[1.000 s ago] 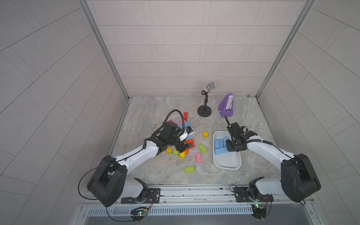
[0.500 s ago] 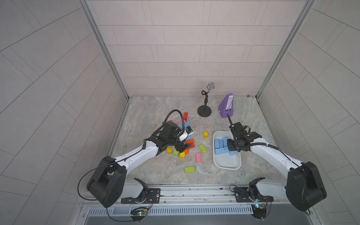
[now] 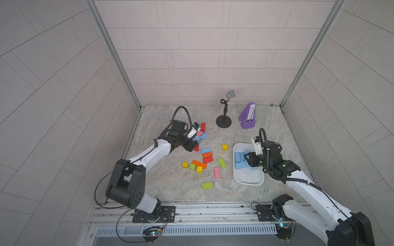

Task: Pick out the blue building blocks
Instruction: Place the building block in the storage box, then pick up the building block from the center of the board.

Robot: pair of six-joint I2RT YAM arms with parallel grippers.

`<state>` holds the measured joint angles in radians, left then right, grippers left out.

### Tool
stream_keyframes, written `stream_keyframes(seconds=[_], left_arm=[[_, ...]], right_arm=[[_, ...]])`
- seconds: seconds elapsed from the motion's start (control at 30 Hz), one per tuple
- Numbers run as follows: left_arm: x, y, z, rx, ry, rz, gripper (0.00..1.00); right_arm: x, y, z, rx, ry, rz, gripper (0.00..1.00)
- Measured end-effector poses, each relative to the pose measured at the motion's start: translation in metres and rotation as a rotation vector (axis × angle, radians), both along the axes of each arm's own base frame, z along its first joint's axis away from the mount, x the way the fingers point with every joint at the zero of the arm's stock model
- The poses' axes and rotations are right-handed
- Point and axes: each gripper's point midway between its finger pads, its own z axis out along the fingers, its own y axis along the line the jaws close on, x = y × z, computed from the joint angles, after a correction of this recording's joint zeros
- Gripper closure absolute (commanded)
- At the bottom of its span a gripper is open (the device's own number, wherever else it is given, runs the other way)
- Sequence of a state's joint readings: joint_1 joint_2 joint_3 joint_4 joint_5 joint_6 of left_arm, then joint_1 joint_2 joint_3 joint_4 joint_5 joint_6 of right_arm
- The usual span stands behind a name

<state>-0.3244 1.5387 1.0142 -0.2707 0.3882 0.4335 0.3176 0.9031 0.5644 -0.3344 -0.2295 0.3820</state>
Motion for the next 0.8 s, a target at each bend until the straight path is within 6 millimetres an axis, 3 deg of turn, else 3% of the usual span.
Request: stream_keyframes(seconds=[0.1,0.3,0.53,0.8], left_arm=[[0.016,0.010,-0.008,0.073,0.031,-0.010,0.26],[0.046,-0.001,-0.013,0.185,0.064,-0.183,0.27],[0.048,-0.011,-0.046,0.270,0.107,-0.439,0.30],[0.055,-0.020,-0.073,0.314,0.131,-0.574,0.34]], right_arm=[[0.003,0.005,0.005,0.023,-0.024,0.016,0.56],[0.000,0.009,-0.007,0.047,-0.017,0.032,0.56],[-0.006,0.009,-0.019,0.054,0.007,0.036,0.56],[-0.005,0.010,-0.022,0.057,-0.004,0.035,0.57]])
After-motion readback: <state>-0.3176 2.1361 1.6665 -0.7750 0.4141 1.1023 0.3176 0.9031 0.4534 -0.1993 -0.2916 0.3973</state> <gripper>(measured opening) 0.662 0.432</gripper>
